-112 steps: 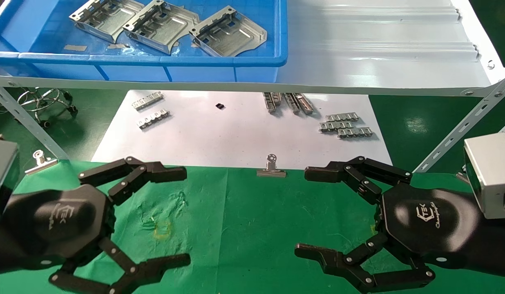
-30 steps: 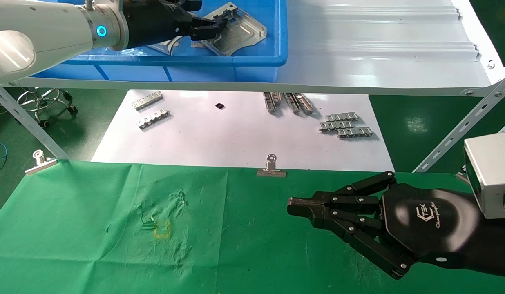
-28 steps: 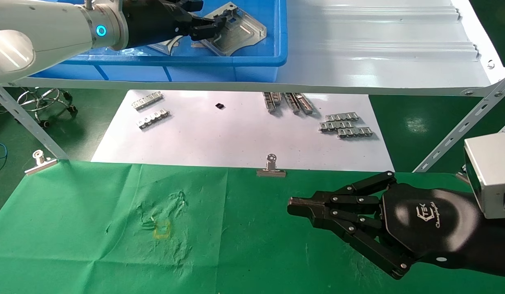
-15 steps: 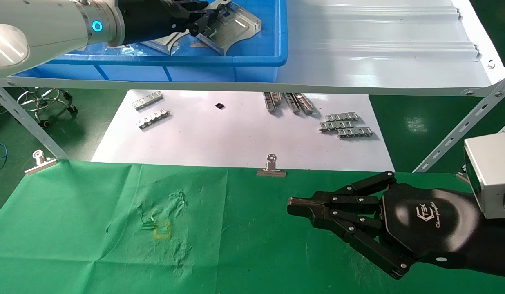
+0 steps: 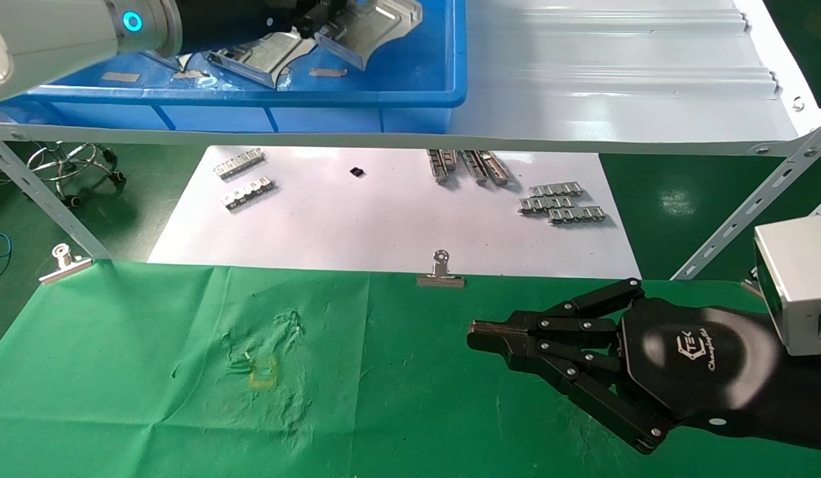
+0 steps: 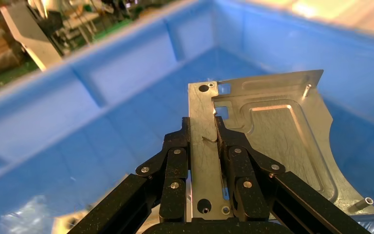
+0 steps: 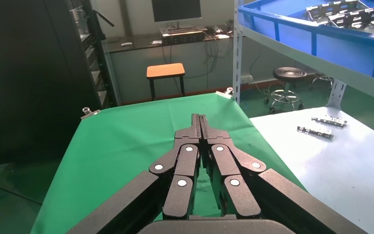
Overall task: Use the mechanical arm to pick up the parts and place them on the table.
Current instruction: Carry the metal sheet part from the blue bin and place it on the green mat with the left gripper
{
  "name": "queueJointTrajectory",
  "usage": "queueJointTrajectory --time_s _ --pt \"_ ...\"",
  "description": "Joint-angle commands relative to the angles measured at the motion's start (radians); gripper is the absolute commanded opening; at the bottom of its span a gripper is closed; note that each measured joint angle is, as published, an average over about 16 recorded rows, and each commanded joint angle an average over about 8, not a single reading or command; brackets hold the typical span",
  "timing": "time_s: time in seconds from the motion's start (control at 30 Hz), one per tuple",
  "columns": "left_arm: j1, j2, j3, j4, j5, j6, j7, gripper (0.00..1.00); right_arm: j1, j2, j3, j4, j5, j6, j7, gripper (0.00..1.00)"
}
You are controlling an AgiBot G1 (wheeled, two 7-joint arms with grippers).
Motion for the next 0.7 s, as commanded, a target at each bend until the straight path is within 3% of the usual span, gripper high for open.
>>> queueJointTrajectory --time_s 0.03,0.7 --pt "-0.009 -0.010 -0.007 0.003 -0.011 0.010 0.005 0.00 0.000 0.000 0.000 0.000 0.000 0.000 0.000 0.00" --pt "-0.004 -0.303 -0.054 -0.080 -0.108 0.684 0.269 0.00 0.000 0.000 0.000 0.000 0.000 0.000 0.000 0.00"
